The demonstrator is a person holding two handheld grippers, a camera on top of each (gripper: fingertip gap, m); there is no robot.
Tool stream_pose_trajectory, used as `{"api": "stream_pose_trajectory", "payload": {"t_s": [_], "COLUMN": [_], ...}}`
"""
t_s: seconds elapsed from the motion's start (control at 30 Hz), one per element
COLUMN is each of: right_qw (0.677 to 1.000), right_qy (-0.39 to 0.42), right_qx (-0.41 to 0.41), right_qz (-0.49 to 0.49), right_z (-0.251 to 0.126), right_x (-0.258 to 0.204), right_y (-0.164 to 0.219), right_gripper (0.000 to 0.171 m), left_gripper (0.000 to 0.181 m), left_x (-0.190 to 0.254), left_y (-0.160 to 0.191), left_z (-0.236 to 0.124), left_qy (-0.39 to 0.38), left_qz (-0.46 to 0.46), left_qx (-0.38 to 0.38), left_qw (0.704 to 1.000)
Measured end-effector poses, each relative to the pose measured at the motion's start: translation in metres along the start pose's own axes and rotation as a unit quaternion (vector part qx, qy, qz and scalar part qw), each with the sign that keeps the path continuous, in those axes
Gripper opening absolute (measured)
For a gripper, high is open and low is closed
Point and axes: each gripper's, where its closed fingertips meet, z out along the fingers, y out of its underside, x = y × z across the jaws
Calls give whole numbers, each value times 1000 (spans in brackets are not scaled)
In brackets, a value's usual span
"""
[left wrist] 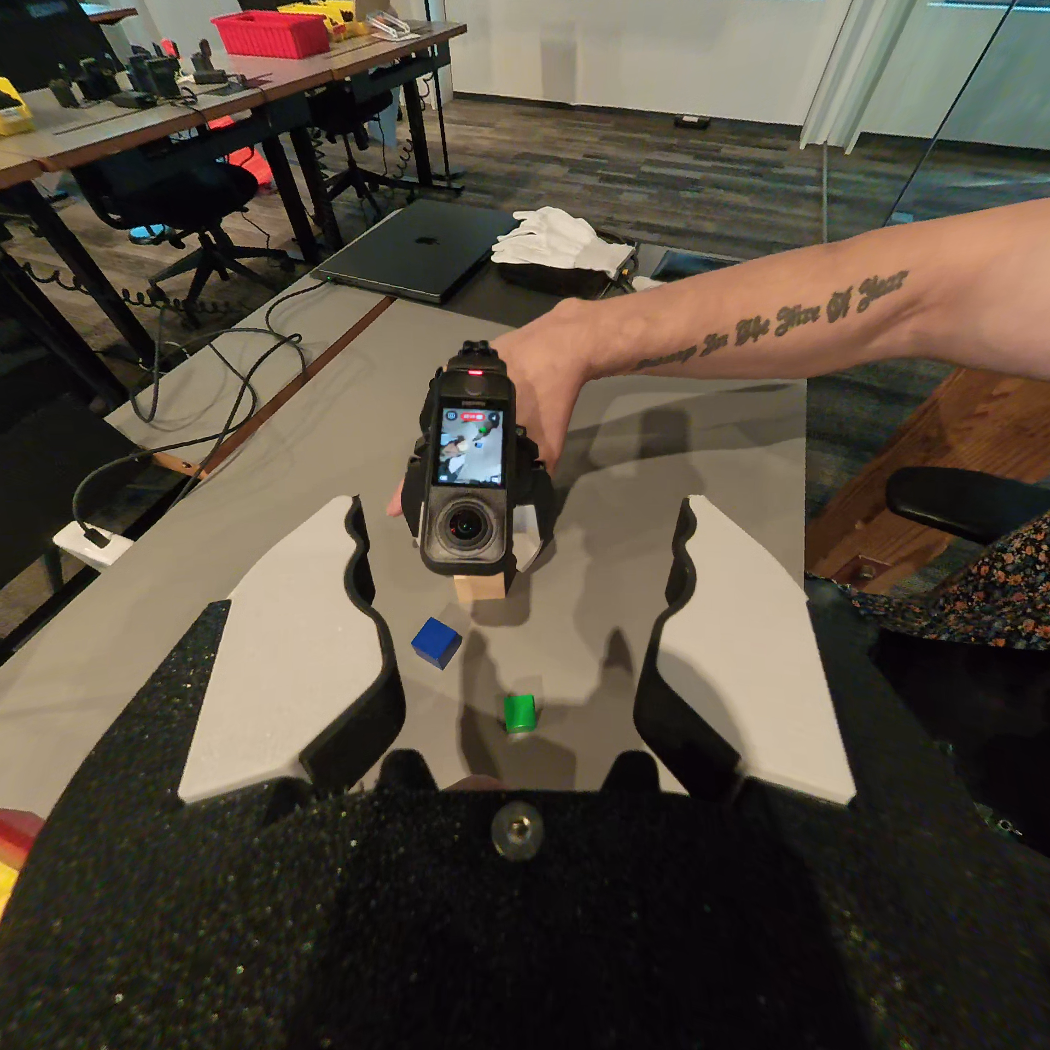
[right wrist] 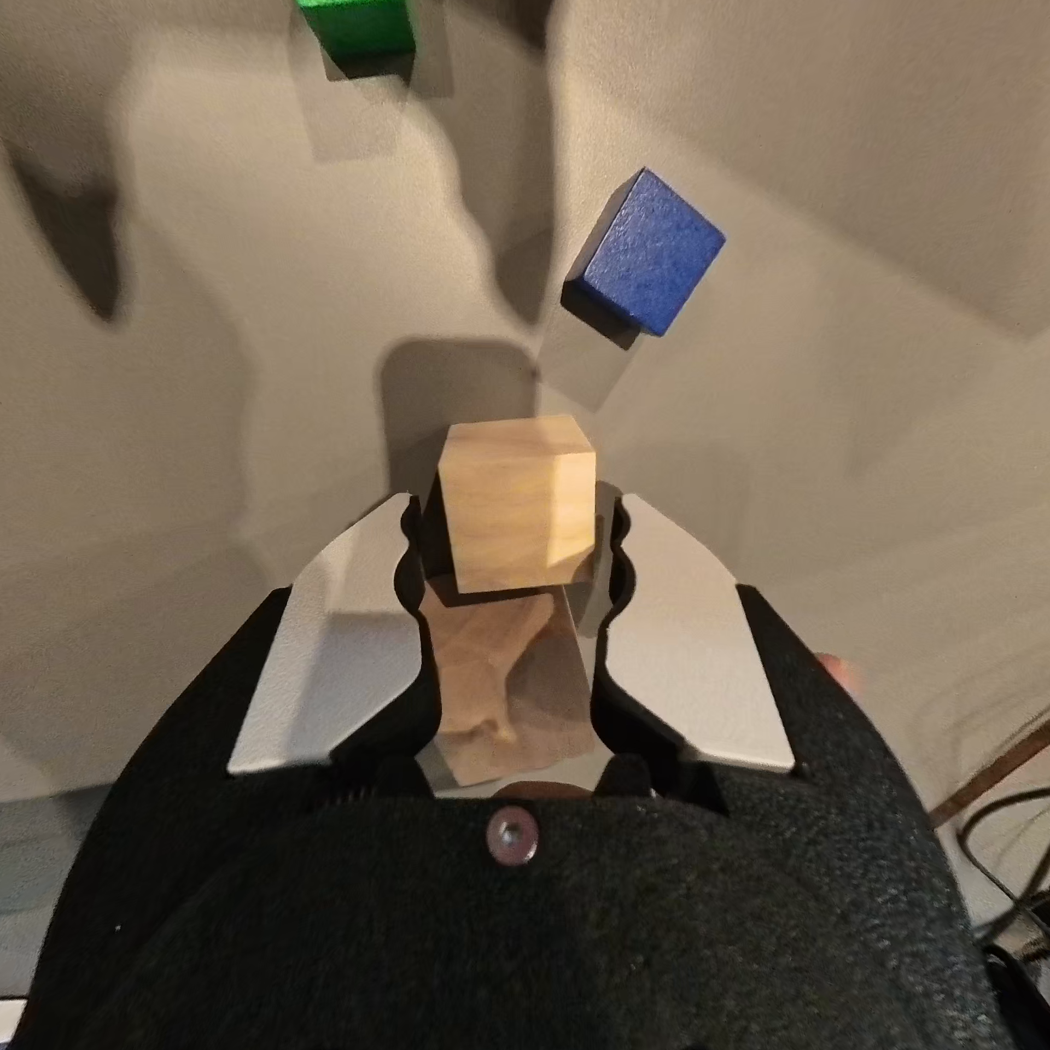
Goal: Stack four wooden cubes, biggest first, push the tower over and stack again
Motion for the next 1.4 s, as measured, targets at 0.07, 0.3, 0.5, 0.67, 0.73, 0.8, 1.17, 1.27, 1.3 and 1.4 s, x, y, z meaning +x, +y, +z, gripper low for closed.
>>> {"api": "stream_pose_trajectory", "payload": {"t_s": [0.07,0.3,0.5,0.67,0.73,0.8,1.17,1.27,1.3,1.4], "right_qw": [1000,999,999,999,999,1000,1000,1000,1000,1000], "right_qy": [-7,-30,-29,-21,-15,-6,-10,-10,-10,-11], "right_qx": [-3,12,20,29,27,16,-18,-14,-12,-9], "right_qz": [1,4,7,8,7,5,-3,-6,-7,-10], "right_z": [3,6,4,-24,-42,-59,-82,-72,-69,-62], "right_x": [-1,-6,-6,-1,2,5,0,0,0,1], "right_y": [1,-3,-3,-4,-1,6,47,53,54,56], "right_gripper": [61,46,45,45,45,45,45,45,45,45], "left_gripper": [101,101,101,100,100,100,100,100,100,99], "left_x": [0,0,1,1,2,2,3,3,3,3], "left_y": [0,-2,-2,-4,-4,-4,-6,-6,-5,-4], "left_z": [0,-2,-2,-4,-5,-5,-8,-7,-6,-4], "left_qy": [0,-1,-1,-2,-2,-2,-3,-3,-3,-2], "left_qz": [0,1,2,2,3,4,5,5,5,4], "left_qx": [0,3,3,6,6,6,9,7,6,3], "left_qw": [1000,1000,1000,1000,1000,1000,1000,1000,1000,1000]}}
